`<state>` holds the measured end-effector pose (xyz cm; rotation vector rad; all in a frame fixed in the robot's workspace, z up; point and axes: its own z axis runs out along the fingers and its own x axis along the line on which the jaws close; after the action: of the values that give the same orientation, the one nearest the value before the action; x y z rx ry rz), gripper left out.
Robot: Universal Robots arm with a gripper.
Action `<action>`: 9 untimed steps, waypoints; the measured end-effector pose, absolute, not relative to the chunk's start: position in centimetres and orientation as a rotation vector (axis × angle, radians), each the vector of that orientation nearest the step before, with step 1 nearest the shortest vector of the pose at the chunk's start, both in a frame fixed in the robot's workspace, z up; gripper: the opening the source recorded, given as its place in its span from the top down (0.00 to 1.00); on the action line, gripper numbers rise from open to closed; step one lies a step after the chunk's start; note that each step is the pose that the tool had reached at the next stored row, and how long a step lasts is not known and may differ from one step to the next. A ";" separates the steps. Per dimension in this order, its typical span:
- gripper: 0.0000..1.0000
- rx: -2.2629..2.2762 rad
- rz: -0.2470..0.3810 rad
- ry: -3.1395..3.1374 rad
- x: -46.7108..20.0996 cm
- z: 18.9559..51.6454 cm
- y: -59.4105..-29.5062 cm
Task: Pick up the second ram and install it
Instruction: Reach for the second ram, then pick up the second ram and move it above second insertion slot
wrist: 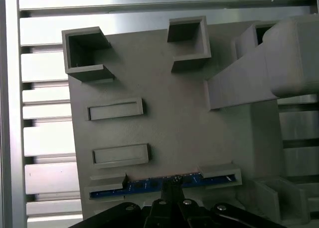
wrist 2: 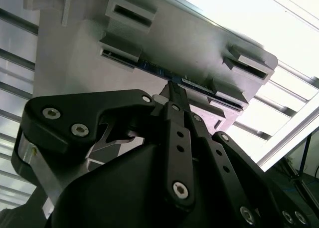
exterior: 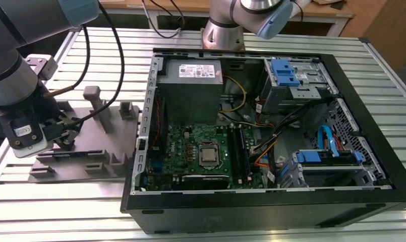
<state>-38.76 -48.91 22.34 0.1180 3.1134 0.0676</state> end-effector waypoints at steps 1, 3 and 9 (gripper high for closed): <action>0.89 0.118 0.068 3.113 -38.8 22.3 -48.9; 0.89 0.118 0.068 3.113 -38.8 22.3 -48.9; 0.89 0.118 0.068 3.113 -38.8 22.3 -48.9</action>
<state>-38.76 -48.91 22.33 0.1180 3.1134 0.0675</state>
